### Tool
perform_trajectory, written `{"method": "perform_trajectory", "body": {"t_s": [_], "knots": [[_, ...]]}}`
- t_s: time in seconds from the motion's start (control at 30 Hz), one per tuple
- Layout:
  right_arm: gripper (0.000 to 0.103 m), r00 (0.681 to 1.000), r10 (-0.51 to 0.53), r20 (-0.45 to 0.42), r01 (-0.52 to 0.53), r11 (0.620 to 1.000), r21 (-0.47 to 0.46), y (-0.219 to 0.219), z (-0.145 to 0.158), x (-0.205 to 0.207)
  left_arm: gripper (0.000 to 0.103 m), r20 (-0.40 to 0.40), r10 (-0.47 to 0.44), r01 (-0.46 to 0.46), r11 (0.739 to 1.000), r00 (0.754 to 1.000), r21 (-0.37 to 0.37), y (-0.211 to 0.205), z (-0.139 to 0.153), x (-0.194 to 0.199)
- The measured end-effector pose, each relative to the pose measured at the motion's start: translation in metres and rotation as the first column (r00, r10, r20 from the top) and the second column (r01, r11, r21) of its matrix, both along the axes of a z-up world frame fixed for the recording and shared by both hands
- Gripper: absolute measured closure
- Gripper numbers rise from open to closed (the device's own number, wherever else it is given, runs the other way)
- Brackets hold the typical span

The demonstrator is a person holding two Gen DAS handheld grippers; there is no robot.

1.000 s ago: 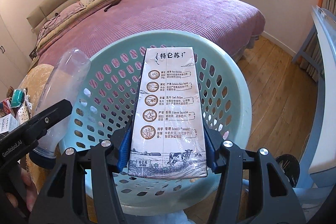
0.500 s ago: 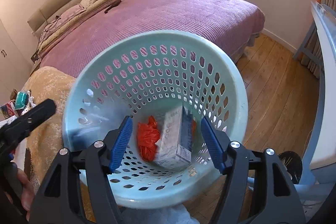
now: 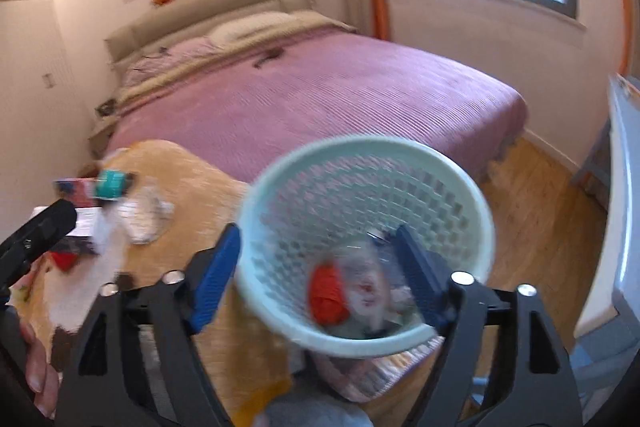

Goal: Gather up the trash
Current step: 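Move both tools back over the rug toward the pink bottle and carton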

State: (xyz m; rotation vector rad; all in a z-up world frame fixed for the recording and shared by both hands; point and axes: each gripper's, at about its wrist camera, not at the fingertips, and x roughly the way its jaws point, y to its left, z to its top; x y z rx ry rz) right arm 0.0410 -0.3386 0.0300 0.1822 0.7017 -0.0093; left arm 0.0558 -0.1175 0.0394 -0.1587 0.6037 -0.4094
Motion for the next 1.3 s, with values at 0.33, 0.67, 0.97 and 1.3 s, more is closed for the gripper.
{"method": "perform_trajectory", "body": {"t_s": [0.33,0.67,0.97,1.3], "knots": [[0.023,0.974,0.145,0.174,-0.131,0.987,-0.09,0.099,0.023,-0.021,0.017,0.06,0.232,-0.232,0.973,0.971,-0.005,0.112,0.017,-0.038],[0.023,0.964,0.236,0.122,-0.225,0.969,-0.096,0.176,-0.005,-0.003,0.011,0.034,0.503,-0.504,0.864,0.863,0.002,0.234,0.0,-0.065],[0.025,0.962,0.261,0.081,-0.252,0.962,-0.109,0.199,-0.028,0.007,0.011,-0.005,0.576,-0.574,0.816,0.818,0.061,0.308,-0.013,-0.061],[0.025,0.949,0.313,0.041,-0.31,0.949,-0.061,0.209,-0.021,0.02,0.011,-0.128,0.477,-0.458,0.875,0.869,0.156,0.328,-0.039,-0.009]]}}
